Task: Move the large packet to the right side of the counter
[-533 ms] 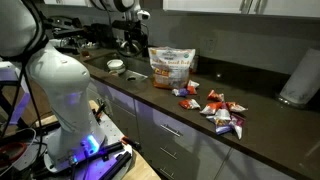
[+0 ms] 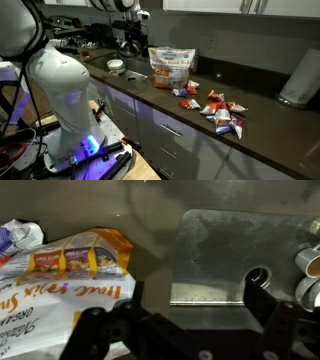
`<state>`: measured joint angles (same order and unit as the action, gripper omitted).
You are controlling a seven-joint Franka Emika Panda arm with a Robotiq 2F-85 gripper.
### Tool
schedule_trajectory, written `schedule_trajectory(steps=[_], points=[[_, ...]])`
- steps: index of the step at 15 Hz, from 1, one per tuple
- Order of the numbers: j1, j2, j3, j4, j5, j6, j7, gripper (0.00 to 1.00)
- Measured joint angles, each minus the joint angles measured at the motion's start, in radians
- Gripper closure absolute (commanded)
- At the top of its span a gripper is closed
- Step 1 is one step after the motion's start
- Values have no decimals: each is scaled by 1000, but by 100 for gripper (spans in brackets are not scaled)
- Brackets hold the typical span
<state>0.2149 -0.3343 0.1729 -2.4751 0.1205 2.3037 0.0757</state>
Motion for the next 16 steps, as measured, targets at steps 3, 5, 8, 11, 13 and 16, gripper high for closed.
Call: schedule_trajectory(steps=[3,5,8,11,13,16], points=[[-50,15,40,2,-113,3,190,0],[-88,30,68,6,-191,3,321,0],[-137,51,99,19,-292,-8,511,0],[-160,67,115,43,-341,-43,629,0],[-159,69,115,47,-342,-47,638,0],[-156,69,115,48,-340,-57,648,0]])
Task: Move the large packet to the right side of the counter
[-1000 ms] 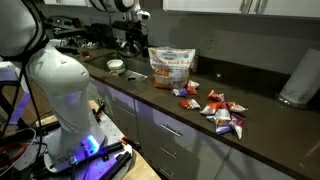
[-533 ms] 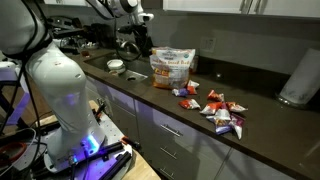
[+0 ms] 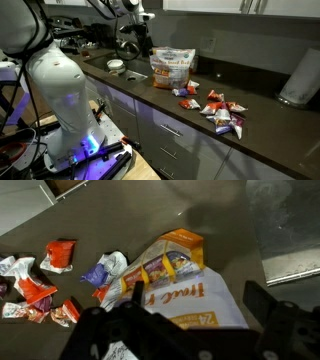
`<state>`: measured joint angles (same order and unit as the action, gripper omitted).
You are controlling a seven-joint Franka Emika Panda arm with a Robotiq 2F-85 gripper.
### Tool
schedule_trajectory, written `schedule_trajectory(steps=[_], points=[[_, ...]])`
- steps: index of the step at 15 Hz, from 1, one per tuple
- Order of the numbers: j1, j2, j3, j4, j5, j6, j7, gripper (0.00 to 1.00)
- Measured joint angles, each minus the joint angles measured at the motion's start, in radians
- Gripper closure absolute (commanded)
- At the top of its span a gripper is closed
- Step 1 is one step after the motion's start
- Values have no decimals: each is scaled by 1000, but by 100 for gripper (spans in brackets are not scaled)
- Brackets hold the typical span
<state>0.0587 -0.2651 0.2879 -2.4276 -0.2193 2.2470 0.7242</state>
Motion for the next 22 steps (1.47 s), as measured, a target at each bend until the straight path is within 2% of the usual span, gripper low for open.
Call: schedule_trajectory(steps=[6,10,14,19,22], points=[[29,0,0,32,91,-132,15,0],[55,6,11,64,122,-139,80,0],[49,28,22,88,62,-127,294,0],[42,97,3,109,10,-73,547,0],[34,135,-11,111,-125,7,707,0]])
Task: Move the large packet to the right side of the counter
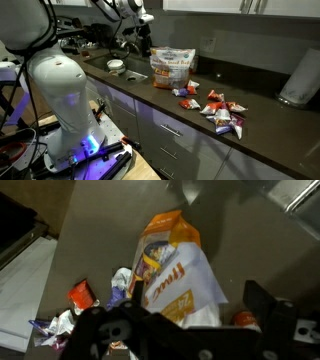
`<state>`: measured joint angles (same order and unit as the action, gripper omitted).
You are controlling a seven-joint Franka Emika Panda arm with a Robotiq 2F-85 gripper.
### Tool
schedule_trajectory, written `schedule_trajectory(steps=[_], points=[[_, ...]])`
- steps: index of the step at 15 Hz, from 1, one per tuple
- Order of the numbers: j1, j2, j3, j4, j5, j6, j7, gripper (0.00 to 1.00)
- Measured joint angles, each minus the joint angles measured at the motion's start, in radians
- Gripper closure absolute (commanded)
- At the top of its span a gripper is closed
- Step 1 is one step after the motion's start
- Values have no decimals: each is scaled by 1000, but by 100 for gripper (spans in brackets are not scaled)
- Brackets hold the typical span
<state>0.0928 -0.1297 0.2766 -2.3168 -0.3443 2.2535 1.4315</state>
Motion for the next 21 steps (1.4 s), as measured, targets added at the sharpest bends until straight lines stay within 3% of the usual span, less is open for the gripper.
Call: schedule_trajectory(steps=[1,2,5,13,17,21], points=[[-2,11,-5,1,-74,14,63,0],[-2,20,-9,3,-151,18,126,25],[0,41,-15,10,-323,-13,282,40],[45,41,-16,52,-324,-136,318,93],[47,15,-17,54,-297,-136,317,99],[47,11,-21,51,-287,-140,316,94]])
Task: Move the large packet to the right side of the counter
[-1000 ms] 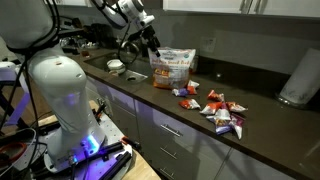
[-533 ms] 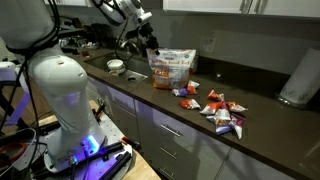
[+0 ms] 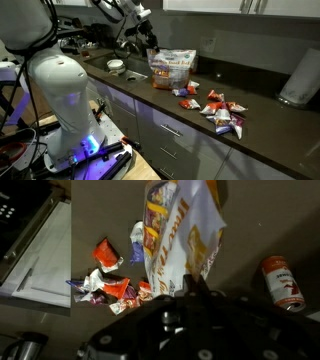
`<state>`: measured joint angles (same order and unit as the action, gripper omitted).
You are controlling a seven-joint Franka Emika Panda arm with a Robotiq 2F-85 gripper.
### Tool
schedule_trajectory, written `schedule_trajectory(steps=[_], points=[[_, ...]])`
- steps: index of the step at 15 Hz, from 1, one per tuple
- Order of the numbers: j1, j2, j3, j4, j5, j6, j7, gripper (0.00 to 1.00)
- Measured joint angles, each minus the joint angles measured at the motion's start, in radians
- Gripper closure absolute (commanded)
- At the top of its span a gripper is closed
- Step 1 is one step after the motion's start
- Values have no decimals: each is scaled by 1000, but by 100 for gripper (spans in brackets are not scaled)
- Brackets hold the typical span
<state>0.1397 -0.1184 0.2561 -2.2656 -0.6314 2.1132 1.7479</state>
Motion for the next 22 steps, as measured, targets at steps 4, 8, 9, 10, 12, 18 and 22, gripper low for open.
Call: schedule_trajectory(steps=[4,8,9,10,12,18,22], points=[[0,6,-4,-3,2,-2,-1,73],[0,26,-9,-5,0,-22,-1,98],[0,32,-10,-5,0,-28,-1,99],[0,36,-12,-5,0,-32,-1,99],[0,38,-13,-5,2,-36,-1,95],[8,-1,-13,2,64,-74,-66,95],[17,-74,-12,3,137,-136,-165,95]])
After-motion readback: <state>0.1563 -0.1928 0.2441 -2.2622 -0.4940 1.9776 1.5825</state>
